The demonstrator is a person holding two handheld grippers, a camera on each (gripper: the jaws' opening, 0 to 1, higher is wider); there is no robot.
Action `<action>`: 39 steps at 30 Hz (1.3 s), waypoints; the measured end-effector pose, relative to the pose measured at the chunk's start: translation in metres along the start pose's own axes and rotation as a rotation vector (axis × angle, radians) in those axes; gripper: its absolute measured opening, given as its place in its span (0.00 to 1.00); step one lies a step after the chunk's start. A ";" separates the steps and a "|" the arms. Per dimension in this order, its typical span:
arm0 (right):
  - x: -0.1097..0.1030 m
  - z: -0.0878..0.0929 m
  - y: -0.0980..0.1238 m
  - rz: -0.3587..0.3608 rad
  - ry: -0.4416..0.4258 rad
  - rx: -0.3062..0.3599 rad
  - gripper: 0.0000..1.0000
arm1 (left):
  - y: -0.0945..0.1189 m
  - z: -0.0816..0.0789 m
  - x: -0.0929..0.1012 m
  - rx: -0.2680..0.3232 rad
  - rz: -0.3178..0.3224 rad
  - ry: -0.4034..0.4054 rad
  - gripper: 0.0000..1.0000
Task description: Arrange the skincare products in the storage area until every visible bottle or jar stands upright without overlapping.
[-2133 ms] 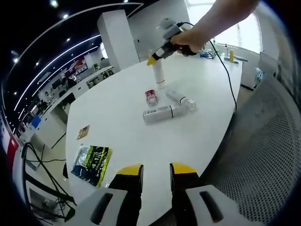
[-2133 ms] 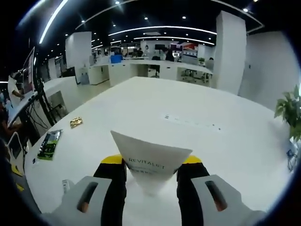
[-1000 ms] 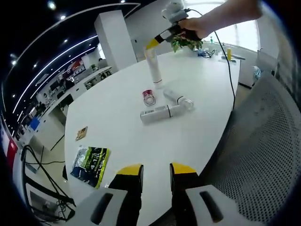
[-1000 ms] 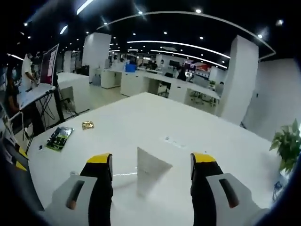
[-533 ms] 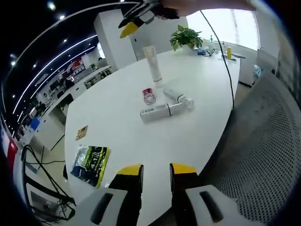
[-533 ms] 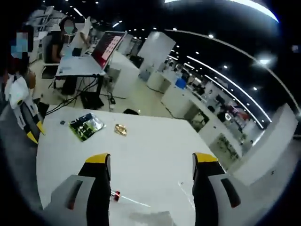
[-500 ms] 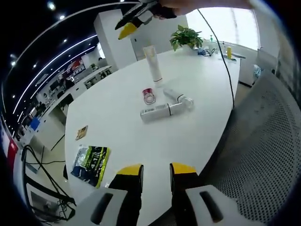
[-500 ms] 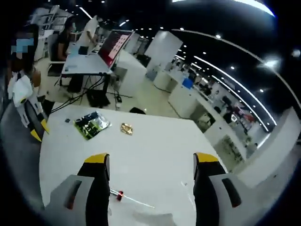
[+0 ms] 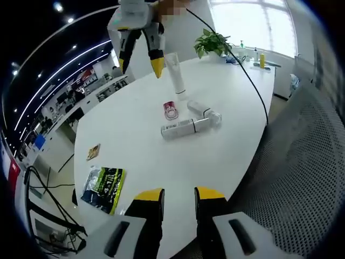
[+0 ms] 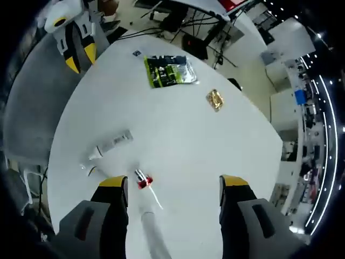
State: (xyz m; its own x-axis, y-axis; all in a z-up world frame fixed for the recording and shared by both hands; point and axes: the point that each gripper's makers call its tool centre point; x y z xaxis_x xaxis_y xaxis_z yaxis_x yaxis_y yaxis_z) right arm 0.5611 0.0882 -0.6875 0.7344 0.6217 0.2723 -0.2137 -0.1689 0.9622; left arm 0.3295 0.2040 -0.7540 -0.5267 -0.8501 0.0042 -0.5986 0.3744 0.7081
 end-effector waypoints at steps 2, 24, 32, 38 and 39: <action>-0.005 0.011 -0.009 -0.042 0.060 -0.053 0.68 | 0.000 0.000 0.001 0.001 0.000 -0.010 0.23; -0.065 0.043 -0.103 -0.321 0.248 -0.228 0.41 | 0.001 0.002 -0.008 -0.011 -0.033 0.011 0.22; -0.071 0.048 -0.122 -0.341 0.324 -0.235 0.32 | 0.000 0.005 -0.009 -0.029 -0.038 0.009 0.22; -0.072 0.048 -0.129 -0.345 0.358 -0.264 0.29 | -0.002 0.008 -0.008 -0.041 -0.028 0.021 0.22; -0.070 0.047 -0.130 -0.352 0.354 -0.268 0.29 | -0.002 0.007 -0.007 -0.037 -0.024 0.025 0.22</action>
State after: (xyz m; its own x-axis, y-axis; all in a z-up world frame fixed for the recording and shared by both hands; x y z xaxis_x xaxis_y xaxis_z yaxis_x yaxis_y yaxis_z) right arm 0.5677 0.0301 -0.8308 0.5399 0.8319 -0.1282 -0.1852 0.2659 0.9461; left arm 0.3297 0.2119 -0.7604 -0.4971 -0.8677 0.0046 -0.5877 0.3406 0.7339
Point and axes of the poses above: the point that each gripper's makers call its tool centre point, and the gripper's own axes: y roughly backward along the fingers, x roughly to its right, z roughly out of its underside, and after that the axes turned 14 degrees about y, right-handed
